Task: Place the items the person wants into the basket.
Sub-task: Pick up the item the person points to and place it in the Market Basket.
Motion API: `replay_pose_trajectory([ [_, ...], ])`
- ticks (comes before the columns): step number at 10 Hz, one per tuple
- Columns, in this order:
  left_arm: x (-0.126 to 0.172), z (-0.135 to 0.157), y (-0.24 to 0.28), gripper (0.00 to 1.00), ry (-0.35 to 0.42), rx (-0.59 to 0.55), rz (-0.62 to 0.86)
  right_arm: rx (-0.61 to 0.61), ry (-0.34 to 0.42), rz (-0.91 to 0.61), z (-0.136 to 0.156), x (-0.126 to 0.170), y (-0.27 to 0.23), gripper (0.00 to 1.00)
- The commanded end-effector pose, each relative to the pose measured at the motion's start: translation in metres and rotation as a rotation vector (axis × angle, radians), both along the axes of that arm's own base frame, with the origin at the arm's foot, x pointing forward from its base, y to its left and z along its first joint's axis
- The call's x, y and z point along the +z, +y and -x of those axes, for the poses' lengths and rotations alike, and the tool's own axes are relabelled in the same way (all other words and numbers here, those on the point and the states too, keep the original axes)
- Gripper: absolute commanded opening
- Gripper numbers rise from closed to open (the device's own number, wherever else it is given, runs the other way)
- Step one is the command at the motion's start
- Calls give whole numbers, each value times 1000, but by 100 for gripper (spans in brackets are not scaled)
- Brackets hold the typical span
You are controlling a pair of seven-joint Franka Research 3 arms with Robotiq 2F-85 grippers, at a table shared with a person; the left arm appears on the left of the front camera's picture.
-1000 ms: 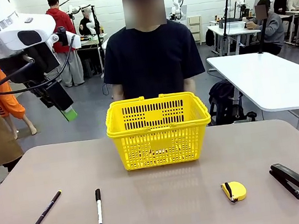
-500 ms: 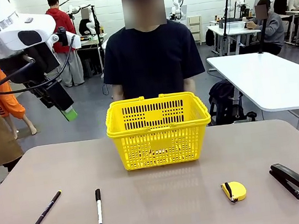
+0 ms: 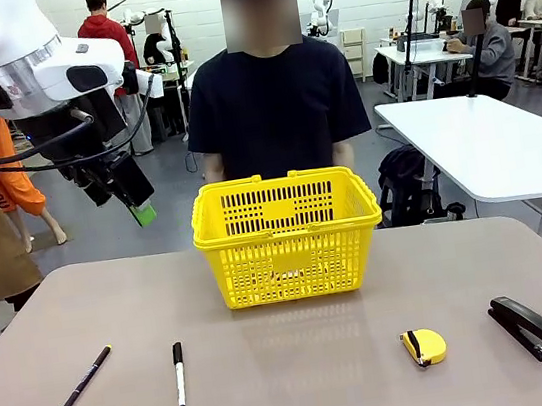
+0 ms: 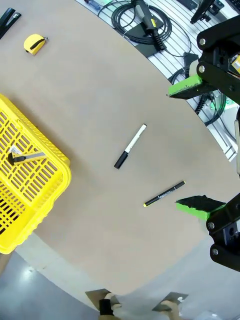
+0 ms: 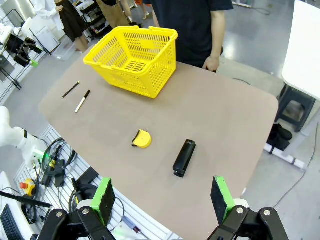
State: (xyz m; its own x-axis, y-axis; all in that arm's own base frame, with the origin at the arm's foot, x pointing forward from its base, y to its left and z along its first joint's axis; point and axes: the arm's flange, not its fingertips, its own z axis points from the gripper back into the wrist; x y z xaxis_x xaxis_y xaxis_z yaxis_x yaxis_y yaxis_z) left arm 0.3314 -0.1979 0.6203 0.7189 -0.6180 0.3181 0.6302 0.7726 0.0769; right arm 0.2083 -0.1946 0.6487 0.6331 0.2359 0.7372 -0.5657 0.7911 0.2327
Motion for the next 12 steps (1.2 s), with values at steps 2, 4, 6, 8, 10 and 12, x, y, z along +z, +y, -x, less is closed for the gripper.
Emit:
replay_pose_trajectory([
  [2,24,-12,38,100,7,-82,77,6,-22,-10,-2,-2,2,100],
  [4,47,-11,121,100,-84,-272,261,6,-22,-10,-2,-2,2,100],
  [6,78,-21,225,100,-133,-410,438,6,-22,-10,-2,-2,2,100],
  [8,74,-16,300,100,-116,-466,560,6,-22,-10,-2,-2,2,100],
  [10,76,-44,354,100,-136,-496,589,6,-22,-10,-2,-2,2,100],
  [12,37,-40,372,100,-176,-498,587,6,-22,-10,-2,-2,2,100],
])
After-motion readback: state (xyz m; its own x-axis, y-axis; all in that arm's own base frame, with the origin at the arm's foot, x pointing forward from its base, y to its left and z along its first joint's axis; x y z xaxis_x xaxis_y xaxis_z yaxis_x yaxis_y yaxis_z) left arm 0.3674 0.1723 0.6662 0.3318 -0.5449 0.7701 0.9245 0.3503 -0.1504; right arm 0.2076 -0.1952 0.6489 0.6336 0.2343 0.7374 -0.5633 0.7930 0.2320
